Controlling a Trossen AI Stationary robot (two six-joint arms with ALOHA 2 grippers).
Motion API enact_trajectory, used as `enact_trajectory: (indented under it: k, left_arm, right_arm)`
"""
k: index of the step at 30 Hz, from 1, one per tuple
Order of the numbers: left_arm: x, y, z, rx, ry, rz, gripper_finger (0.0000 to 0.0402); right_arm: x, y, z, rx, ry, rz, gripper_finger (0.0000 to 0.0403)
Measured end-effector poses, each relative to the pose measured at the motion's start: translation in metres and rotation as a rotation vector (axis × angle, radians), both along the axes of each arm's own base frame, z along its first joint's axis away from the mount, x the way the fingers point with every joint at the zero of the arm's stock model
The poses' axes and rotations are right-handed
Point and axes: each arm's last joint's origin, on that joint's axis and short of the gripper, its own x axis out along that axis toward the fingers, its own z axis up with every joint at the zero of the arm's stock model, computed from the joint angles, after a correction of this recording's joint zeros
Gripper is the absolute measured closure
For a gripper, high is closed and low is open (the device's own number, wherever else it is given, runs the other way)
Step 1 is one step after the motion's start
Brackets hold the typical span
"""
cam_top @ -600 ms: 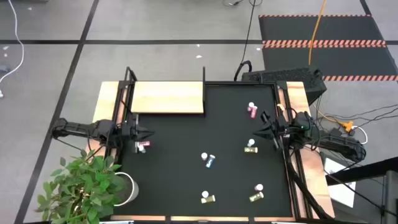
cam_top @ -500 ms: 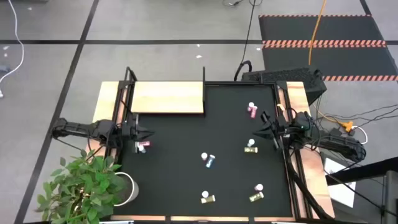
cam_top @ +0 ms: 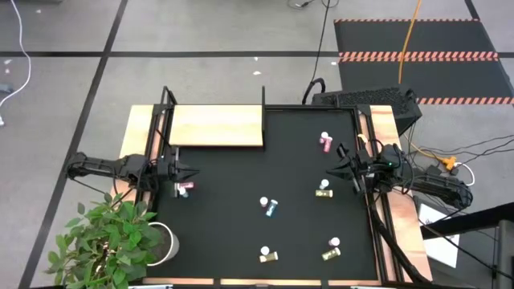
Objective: Pick and place medicine bottles onto shelf by color
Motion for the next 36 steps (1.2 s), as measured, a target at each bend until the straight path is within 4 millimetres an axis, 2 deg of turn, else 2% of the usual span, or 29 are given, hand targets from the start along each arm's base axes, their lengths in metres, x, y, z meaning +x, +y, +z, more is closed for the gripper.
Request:
enact_trajectory:
  k: [32,33,36]
  left_arm:
    - [0.0,0.0,0.0,0.0,0.0,-0.001,0.038]
    - [0.0,0.0,0.0001,0.0,0.0,-0.001,0.038]
    - [0.0,0.0,0.0001,0.0,0.0,0.0,0.038]
  right_arm:
    - [0.0,0.0,-0.0001,0.0,0.0,0.0,0.0403]
    - [0.0,-0.0003,0.0003,-0.011,-0.006,-0.013,0.0403]
    - [0.0006,-0.0064,0.004,-0.01,-0.051,-0.223,0.0403]
